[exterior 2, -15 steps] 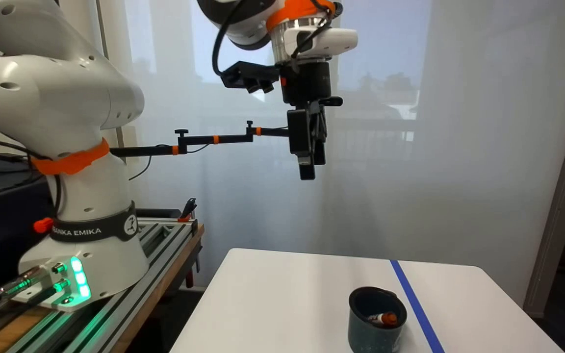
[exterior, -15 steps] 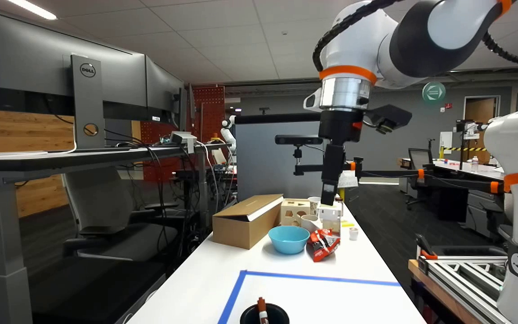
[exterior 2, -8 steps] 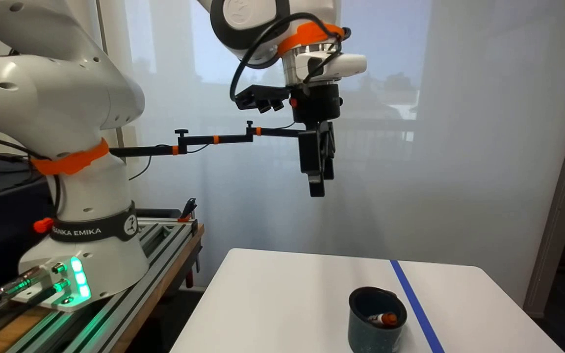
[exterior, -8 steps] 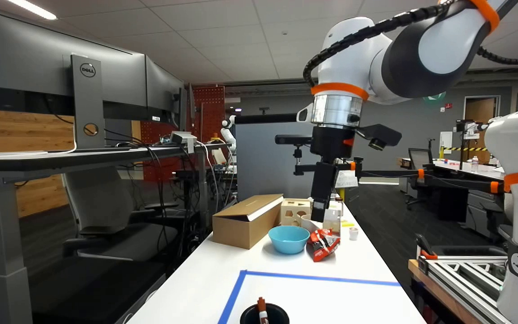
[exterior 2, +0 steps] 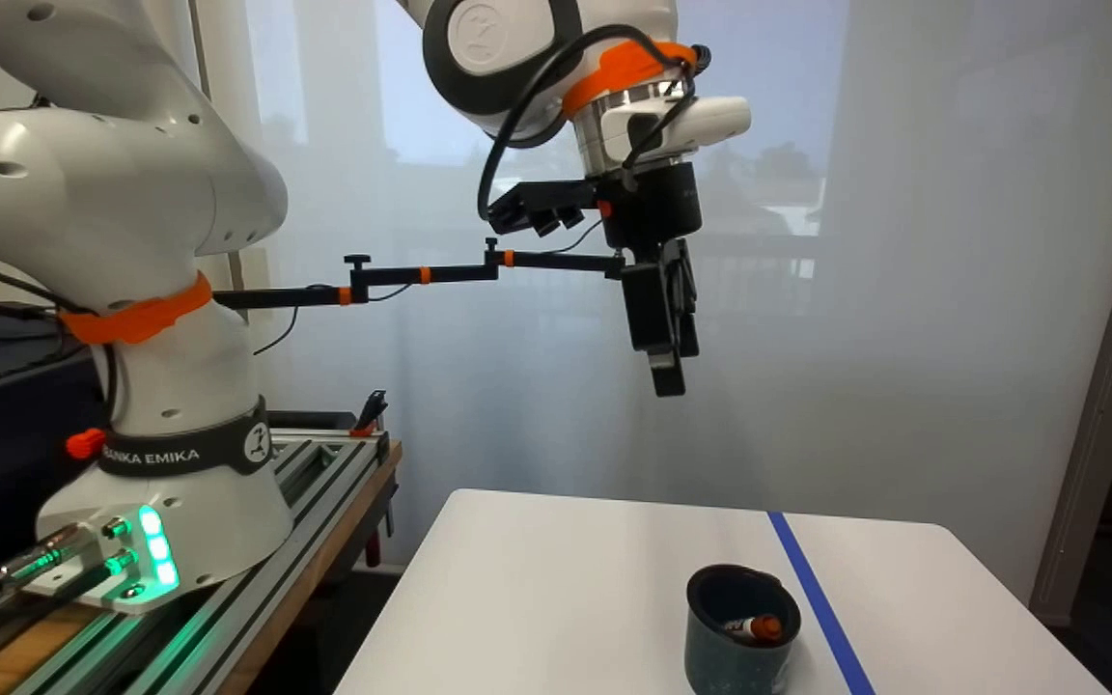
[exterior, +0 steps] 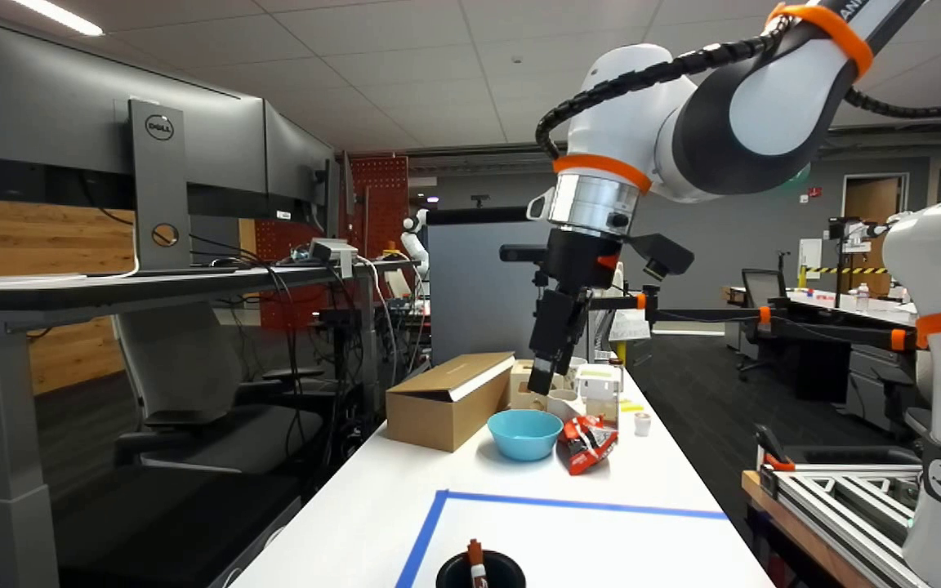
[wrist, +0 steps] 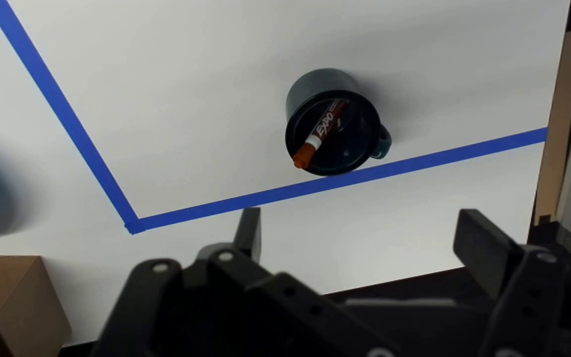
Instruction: Take the marker out of the cup
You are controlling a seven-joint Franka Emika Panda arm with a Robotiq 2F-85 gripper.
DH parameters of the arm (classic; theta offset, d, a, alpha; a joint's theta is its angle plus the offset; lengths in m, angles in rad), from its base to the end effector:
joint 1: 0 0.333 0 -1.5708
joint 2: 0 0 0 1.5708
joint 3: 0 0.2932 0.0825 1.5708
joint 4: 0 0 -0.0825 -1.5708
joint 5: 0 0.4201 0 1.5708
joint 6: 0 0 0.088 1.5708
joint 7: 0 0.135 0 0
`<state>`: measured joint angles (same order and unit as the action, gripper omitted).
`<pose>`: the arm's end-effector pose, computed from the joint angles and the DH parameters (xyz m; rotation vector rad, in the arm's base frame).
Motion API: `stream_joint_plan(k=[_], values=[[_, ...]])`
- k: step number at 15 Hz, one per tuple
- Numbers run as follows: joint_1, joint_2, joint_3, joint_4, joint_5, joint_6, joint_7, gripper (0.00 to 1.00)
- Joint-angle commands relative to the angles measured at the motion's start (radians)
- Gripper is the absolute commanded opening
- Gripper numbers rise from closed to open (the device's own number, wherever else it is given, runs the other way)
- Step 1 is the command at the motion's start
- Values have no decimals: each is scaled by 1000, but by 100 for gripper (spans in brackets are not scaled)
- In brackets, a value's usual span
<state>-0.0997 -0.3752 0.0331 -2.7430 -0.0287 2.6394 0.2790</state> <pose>0.4418 -0.0307 0.2867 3.0713 -0.5003 0.4271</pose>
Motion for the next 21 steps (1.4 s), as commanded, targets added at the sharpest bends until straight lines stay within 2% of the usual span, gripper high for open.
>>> stream_joint_plan(k=[1,10,15,16,21], values=[[-13,70,12,20,-5,66,21,100],[-54,270,15,67,-75,222,69,100],[-55,395,-9,135,-239,252,200,100],[-68,420,5,152,-273,253,232,100],[-40,520,-20,231,-386,241,335,100]])
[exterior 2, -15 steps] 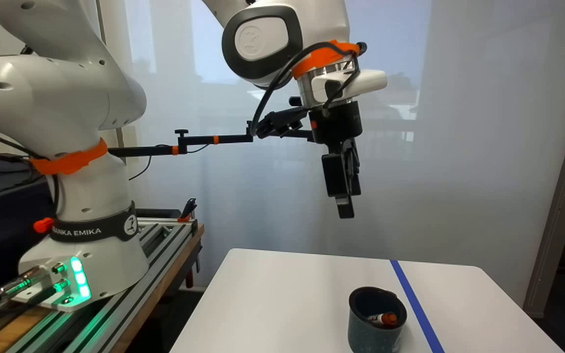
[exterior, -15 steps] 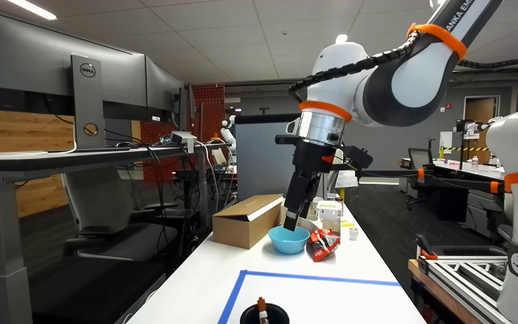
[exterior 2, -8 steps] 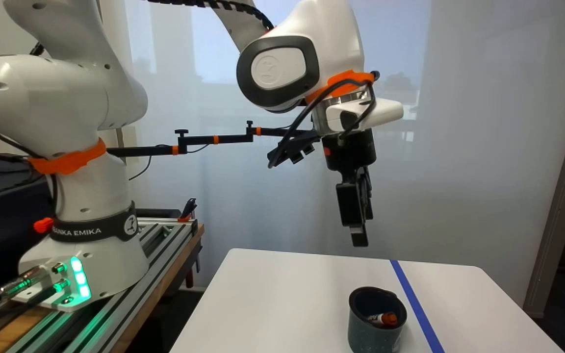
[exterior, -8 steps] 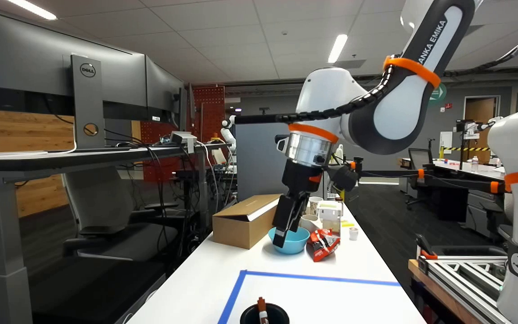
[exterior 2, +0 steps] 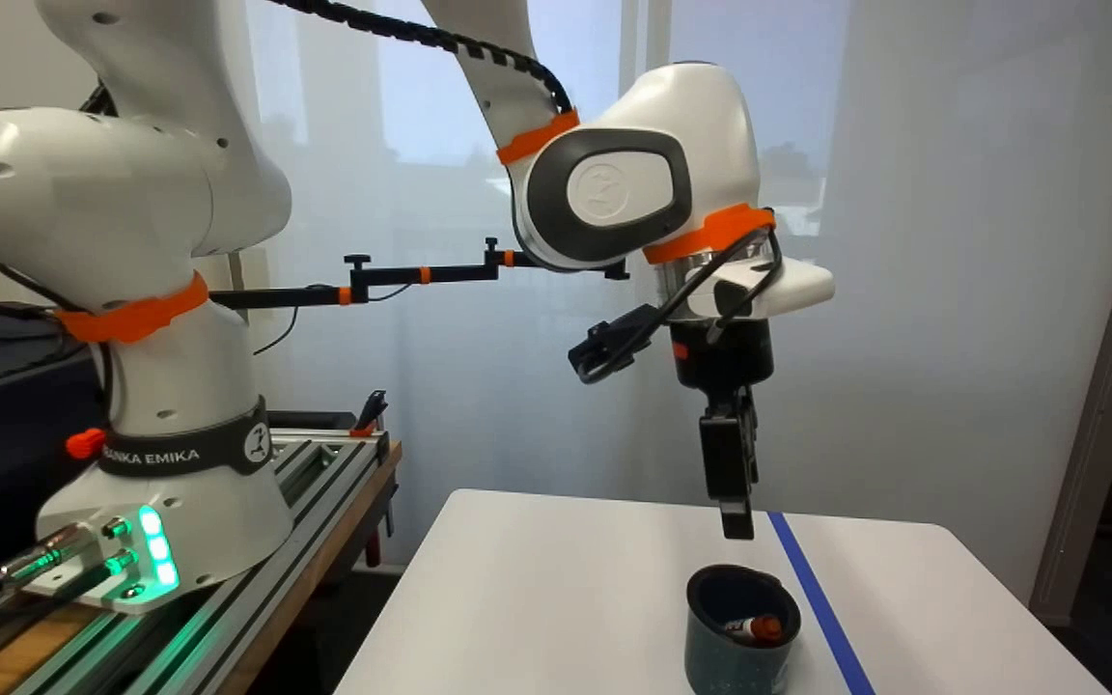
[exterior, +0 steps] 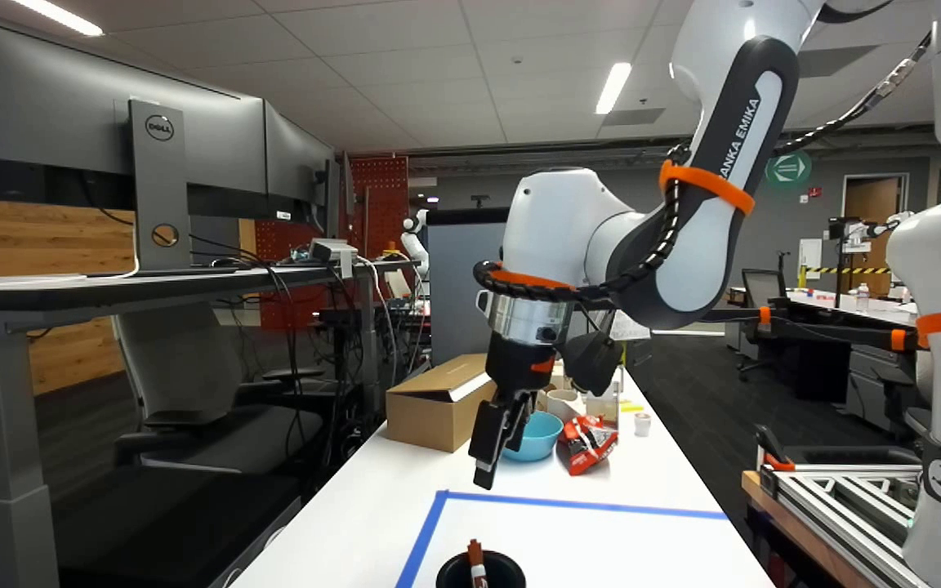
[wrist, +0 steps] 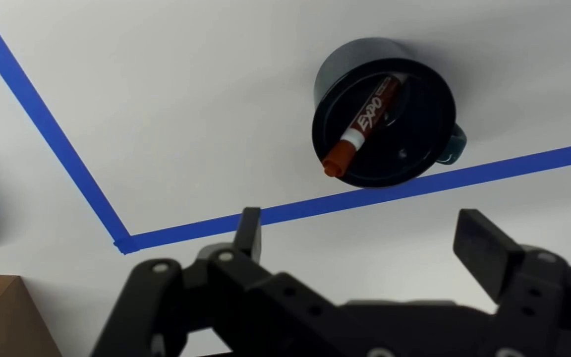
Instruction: Take the marker out of the cup
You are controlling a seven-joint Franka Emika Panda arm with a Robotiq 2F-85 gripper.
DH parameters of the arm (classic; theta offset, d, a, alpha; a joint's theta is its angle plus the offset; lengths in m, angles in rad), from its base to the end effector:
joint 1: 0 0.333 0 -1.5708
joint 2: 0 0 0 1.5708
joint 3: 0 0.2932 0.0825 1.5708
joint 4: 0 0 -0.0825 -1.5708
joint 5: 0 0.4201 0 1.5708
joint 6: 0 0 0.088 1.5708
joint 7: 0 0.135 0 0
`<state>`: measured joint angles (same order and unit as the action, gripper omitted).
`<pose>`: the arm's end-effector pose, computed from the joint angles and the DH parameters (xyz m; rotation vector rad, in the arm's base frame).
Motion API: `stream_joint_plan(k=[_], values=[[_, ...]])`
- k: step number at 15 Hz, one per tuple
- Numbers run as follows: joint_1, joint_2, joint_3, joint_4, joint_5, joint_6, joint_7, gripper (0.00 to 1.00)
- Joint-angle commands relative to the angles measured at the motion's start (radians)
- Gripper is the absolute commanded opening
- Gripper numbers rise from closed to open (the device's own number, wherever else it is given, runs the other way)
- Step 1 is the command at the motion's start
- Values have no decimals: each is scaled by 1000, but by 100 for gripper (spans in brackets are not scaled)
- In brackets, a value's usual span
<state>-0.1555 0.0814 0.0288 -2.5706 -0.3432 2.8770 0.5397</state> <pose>0.4880 -0.0450 0.1733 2.9983 -0.5228 0.3716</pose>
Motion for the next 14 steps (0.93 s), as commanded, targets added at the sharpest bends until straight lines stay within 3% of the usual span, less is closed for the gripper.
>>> stream_joint_plan(k=[1,14], values=[[20,83,-21,72,-91,5,93,100],[83,259,-73,163,-149,30,165,100]])
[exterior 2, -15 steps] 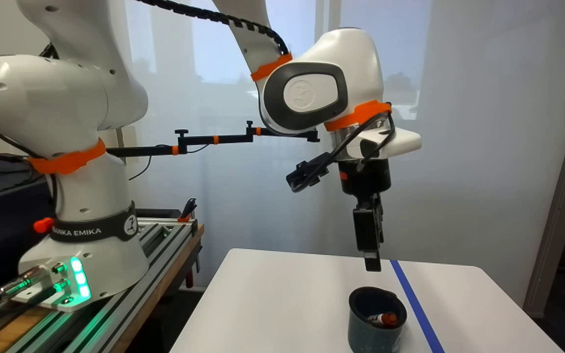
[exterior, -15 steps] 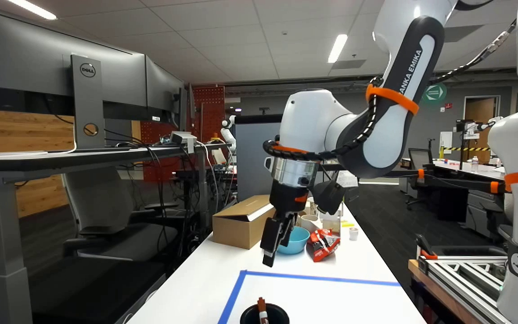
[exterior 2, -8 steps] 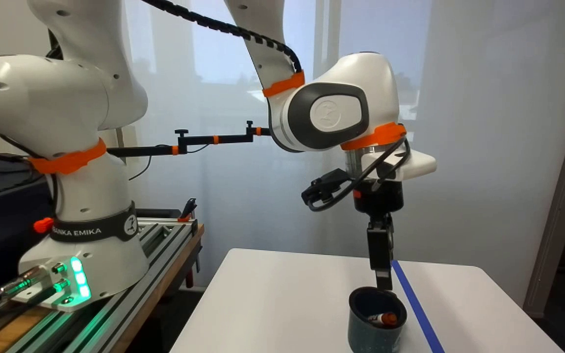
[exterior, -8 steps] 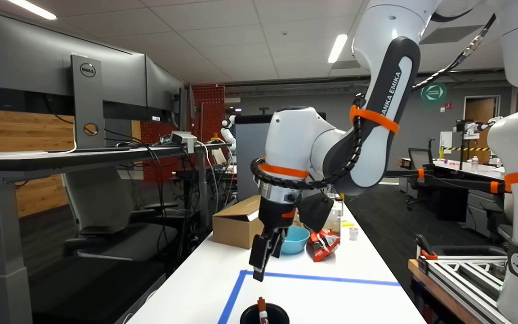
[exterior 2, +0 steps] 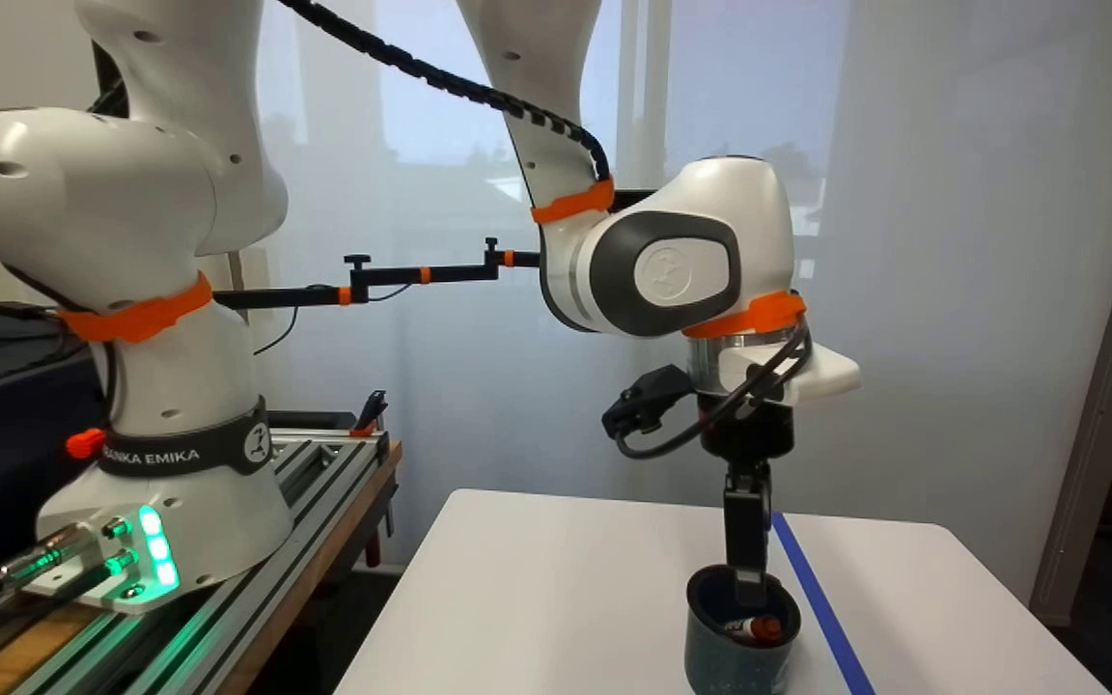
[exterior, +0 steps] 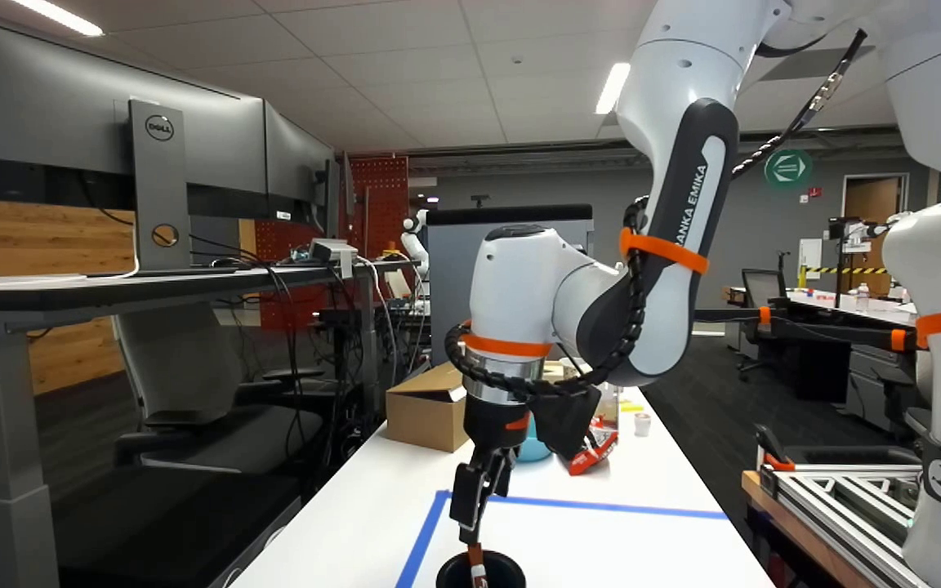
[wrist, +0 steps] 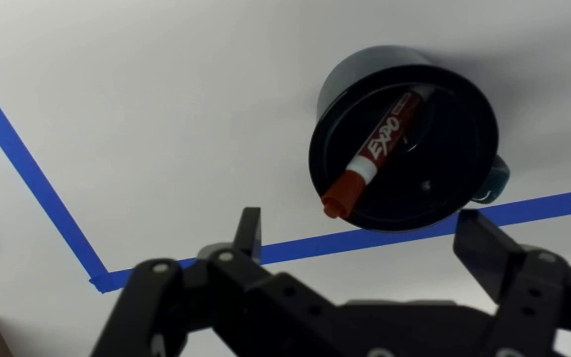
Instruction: Take the marker out of the cup
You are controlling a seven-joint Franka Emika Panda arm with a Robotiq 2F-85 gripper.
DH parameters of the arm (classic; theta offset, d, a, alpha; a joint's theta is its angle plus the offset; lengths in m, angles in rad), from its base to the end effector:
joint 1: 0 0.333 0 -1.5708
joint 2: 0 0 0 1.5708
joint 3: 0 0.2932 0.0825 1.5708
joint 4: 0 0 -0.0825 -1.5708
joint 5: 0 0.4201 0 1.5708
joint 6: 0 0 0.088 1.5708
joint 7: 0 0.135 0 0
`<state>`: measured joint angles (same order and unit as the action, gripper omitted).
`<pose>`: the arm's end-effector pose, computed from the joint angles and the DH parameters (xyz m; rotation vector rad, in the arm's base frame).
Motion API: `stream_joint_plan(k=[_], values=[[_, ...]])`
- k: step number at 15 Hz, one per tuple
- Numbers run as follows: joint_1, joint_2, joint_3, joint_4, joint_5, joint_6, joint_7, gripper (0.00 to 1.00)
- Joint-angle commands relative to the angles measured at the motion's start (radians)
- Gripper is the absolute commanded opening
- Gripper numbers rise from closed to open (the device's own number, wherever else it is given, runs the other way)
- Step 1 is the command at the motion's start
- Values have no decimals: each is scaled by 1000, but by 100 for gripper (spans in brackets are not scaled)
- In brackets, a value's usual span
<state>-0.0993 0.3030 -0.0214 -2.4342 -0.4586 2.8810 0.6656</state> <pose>0.5079 -0.0401 0.1113 2.9724 -0.5246 0.2658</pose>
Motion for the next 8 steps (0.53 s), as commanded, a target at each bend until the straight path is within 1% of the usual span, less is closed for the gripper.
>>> stream_joint_plan(k=[1,5,8], values=[[115,46,-101,26,43,40,-18,100],[196,92,-185,47,78,73,-33,100],[235,122,-221,54,126,90,-61,100]])
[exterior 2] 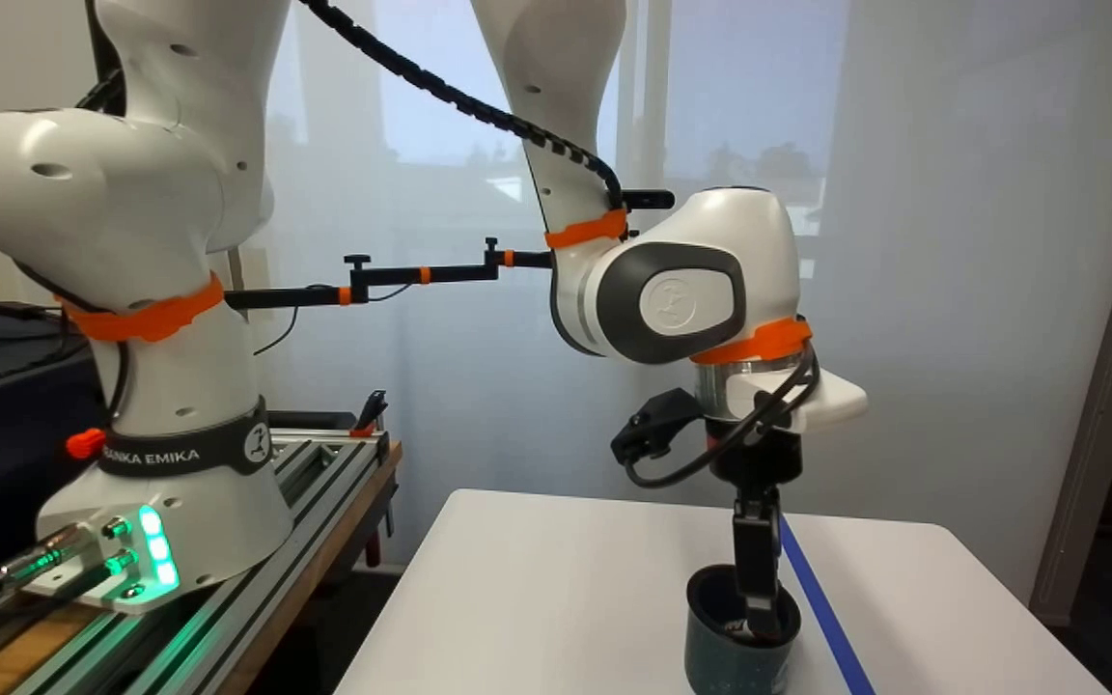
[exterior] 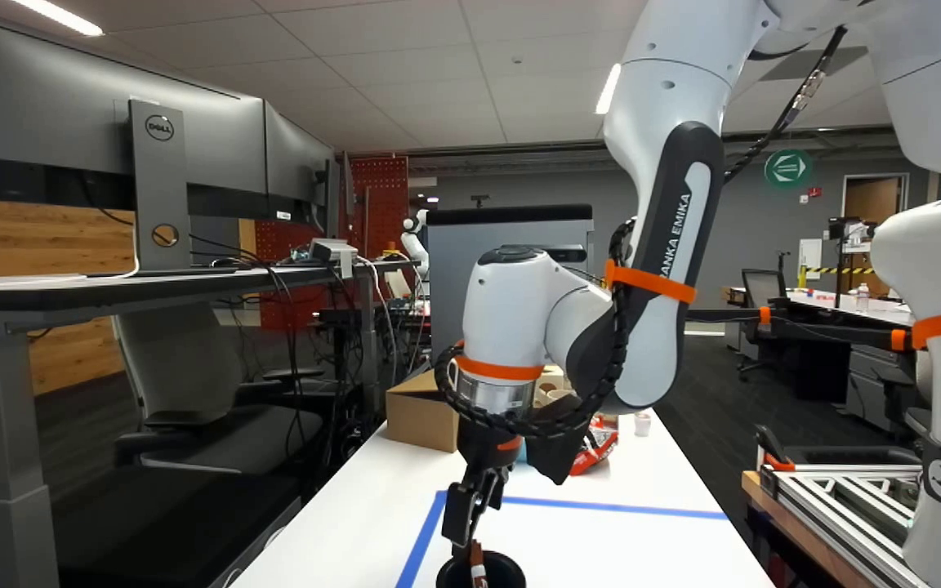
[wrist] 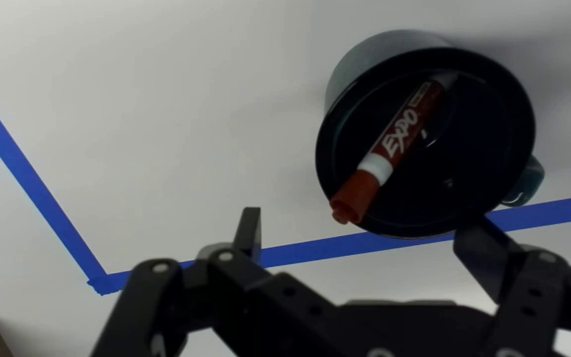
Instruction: Take the marker out of the cup
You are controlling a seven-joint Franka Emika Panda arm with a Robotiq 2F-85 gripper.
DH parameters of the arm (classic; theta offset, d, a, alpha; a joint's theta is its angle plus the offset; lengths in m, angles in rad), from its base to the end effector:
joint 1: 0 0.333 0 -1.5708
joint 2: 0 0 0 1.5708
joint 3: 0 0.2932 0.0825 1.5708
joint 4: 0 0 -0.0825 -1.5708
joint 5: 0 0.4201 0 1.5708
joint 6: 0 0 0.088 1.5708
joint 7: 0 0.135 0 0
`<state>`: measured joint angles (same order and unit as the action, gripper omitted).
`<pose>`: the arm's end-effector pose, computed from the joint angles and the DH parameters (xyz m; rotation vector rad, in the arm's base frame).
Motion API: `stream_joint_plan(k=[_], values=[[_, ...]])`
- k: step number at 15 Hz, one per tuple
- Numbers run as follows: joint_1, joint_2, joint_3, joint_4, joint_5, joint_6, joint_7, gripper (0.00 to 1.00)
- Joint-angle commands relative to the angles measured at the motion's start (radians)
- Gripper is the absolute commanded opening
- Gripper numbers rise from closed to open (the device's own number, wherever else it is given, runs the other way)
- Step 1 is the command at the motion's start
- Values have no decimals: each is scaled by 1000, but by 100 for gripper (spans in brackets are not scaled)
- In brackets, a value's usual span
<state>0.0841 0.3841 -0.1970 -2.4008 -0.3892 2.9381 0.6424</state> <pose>0.5134 -0.0464 0.0900 2.9453 -0.5354 0.2803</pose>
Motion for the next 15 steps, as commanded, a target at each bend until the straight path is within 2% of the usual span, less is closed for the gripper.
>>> stream_joint_plan(k=[1,9,11,12,15], values=[[61,48,-53,22,74,37,-49,100],[116,87,-65,44,208,53,-136,100],[126,91,-71,48,223,54,-148,82],[127,93,-71,50,231,55,-156,82],[131,98,-79,53,245,57,-166,72]])
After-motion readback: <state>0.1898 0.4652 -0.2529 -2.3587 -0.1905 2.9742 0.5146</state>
